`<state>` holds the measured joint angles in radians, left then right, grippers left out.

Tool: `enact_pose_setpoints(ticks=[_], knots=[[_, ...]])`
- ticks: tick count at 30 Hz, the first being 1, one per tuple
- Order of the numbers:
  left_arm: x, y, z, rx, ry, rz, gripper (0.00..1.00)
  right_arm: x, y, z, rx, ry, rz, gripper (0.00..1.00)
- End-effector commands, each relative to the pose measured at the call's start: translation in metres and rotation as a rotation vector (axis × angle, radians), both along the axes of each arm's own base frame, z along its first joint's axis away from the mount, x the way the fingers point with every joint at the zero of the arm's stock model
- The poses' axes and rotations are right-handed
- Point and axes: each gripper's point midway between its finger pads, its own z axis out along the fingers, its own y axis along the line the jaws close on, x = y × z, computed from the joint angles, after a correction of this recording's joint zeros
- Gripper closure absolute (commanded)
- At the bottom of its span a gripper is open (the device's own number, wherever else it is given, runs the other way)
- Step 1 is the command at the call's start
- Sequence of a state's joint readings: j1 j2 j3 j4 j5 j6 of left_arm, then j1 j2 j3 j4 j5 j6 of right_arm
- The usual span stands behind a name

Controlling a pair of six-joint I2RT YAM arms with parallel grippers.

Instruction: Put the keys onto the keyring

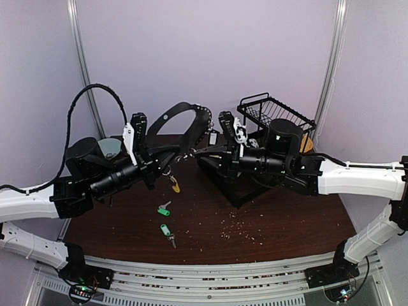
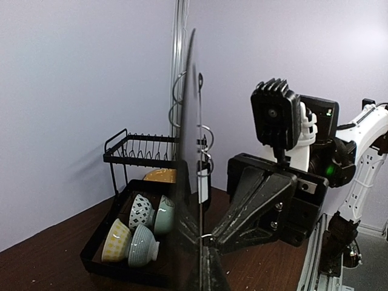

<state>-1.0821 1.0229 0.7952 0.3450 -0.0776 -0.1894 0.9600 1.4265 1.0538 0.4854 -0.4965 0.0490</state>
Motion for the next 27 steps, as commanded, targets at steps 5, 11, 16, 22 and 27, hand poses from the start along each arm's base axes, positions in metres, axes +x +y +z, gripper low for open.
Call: enact_pose_setpoints(ticks=[5, 11, 16, 22, 27], knots=[[-0.005, 0.010, 0.038, -0.167, -0.016, -0.006, 1.00, -0.034, -0.012, 0.030, 0.112, -0.092, 0.125, 1.00], [-0.008, 0.006, 0.036, -0.176, -0.004, -0.037, 1.00, -0.034, -0.016, 0.031, 0.111, -0.103, 0.116, 1.00], [-0.010, 0.003, 0.035, -0.190, 0.009, -0.060, 1.00, -0.041, -0.023, 0.038, 0.142, -0.132, 0.135, 1.00], [-0.012, -0.001, 0.034, -0.197, 0.020, -0.084, 1.00, -0.039, -0.022, 0.038, 0.124, -0.132, 0.131, 1.00], [-0.014, -0.004, 0.033, -0.193, 0.023, -0.101, 1.00, -0.036, -0.023, 0.035, 0.118, -0.127, 0.116, 1.00]])
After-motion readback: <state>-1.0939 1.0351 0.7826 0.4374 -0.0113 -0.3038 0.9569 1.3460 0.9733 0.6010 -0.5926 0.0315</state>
